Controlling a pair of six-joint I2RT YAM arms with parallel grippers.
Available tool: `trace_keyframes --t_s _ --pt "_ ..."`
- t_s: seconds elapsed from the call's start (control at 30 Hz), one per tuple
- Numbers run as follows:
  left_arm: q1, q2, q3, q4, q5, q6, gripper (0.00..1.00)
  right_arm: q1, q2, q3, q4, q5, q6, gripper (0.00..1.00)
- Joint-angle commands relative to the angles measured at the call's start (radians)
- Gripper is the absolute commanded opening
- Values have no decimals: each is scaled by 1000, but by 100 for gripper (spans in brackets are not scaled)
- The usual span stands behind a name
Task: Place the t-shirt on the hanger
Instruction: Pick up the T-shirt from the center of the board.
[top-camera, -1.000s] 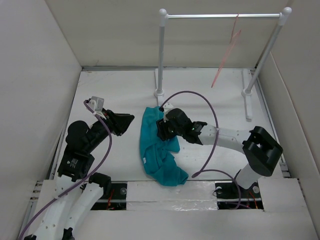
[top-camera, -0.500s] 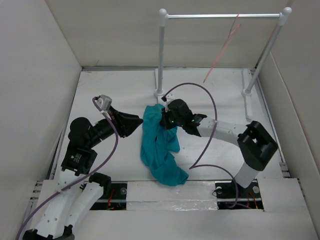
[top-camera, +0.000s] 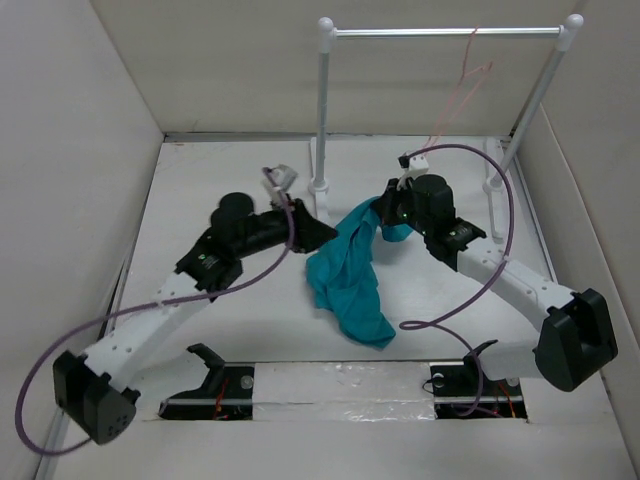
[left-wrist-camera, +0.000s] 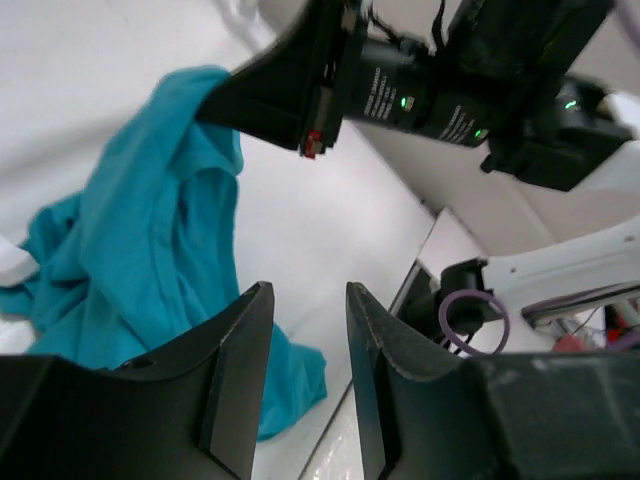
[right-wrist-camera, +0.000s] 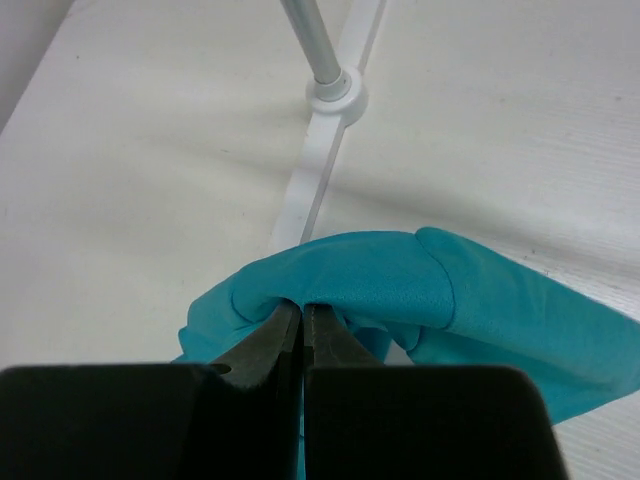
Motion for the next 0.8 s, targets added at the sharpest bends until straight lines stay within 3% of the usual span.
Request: trace_keyframes --t_s 0.0,0.03,0.13,0.23,0.33,0.53,0.77 --pt "-264 131 243 -122 -374 132 31 -8 -28 -9 28 -54 -8 0" --pt "-348 144 273 -140 -528 148 34 -8 -33 -8 8 -62 -8 0" --pt "-400 151 283 -176 -690 192 48 1 -42 -15 -1 -83 -30 0" --pt "-400 159 212 -236 -764 157 49 -9 -16 -9 -13 -161 -60 0" --pt "-400 141 87 -196 -839 113 46 -20 51 43 -68 -241 -73 0" --pt "-426 239 54 -111 -849 198 37 34 96 90 -58 -271 -57 0" --pt "-449 328 65 -26 -895 312 37 43 85 104 -70 -291 -50 0"
